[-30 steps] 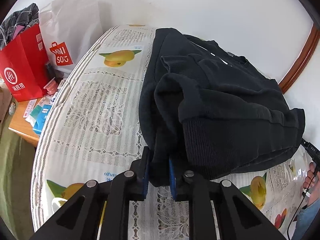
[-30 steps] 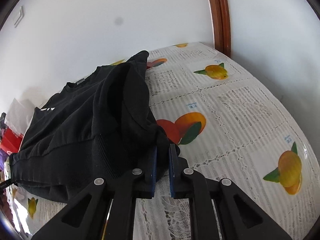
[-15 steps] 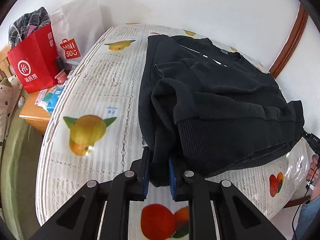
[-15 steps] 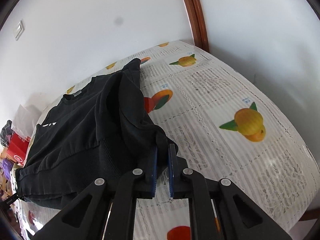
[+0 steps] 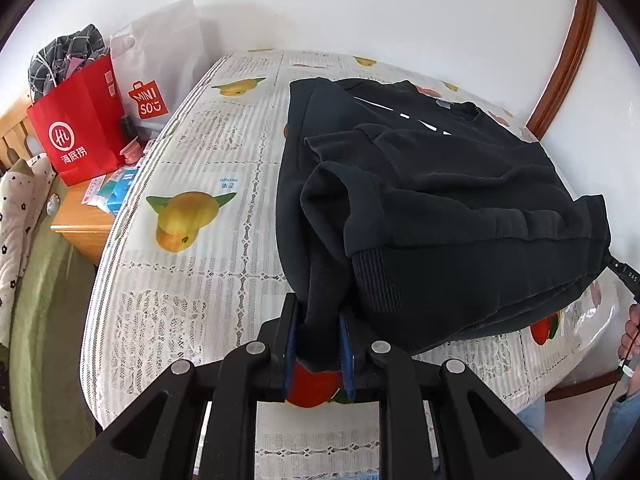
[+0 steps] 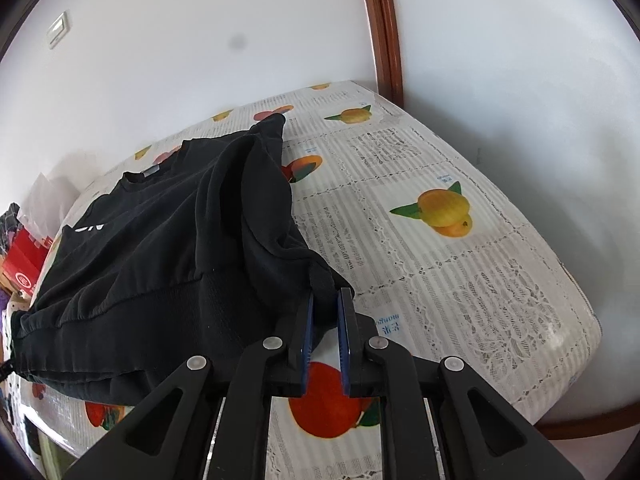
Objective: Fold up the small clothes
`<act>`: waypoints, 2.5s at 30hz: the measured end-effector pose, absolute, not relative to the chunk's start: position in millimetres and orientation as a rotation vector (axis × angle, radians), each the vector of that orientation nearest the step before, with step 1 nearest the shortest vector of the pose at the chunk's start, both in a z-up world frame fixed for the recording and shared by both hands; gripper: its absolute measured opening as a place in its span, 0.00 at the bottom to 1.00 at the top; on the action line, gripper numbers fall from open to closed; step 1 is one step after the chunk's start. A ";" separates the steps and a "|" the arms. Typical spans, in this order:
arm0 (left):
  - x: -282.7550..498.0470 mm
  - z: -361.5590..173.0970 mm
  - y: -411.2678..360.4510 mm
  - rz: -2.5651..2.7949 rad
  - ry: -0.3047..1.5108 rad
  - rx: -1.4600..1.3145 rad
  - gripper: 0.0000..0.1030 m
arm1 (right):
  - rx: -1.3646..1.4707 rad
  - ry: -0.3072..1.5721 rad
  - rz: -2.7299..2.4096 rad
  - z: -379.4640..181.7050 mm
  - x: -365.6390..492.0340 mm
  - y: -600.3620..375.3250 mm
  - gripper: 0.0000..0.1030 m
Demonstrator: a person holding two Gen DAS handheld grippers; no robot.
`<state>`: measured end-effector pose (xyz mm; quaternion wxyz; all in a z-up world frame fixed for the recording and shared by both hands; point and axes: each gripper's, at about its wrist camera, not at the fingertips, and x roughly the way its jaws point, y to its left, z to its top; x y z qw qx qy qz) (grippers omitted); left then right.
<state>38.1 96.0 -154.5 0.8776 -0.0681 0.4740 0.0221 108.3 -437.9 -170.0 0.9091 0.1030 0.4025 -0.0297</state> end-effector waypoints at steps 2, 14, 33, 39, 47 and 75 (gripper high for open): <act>36.0 -148.9 97.3 0.059 0.976 -0.154 0.23 | 0.190 0.818 -0.076 -163.0 102.2 -437.2 0.11; 22.5 -124.6 88.8 -0.073 0.900 -0.214 0.35 | 0.130 0.733 0.059 -133.4 80.7 -400.0 0.13; 51.6 -169.2 73.9 -0.095 1.078 -0.190 0.35 | 0.118 0.885 0.099 -187.7 117.5 -384.3 0.18; 42.8 -153.5 74.1 -0.139 1.017 -0.200 0.07 | 0.079 0.838 0.115 -177.8 110.8 -378.3 0.05; 56.7 -98.9 82.4 -0.135 0.868 -0.208 0.06 | 0.246 0.694 0.187 -123.2 115.6 -393.8 0.04; 257.2 -143.7 85.2 -0.103 0.997 -0.272 0.07 | 0.356 0.741 0.068 -146.0 310.5 -386.7 0.04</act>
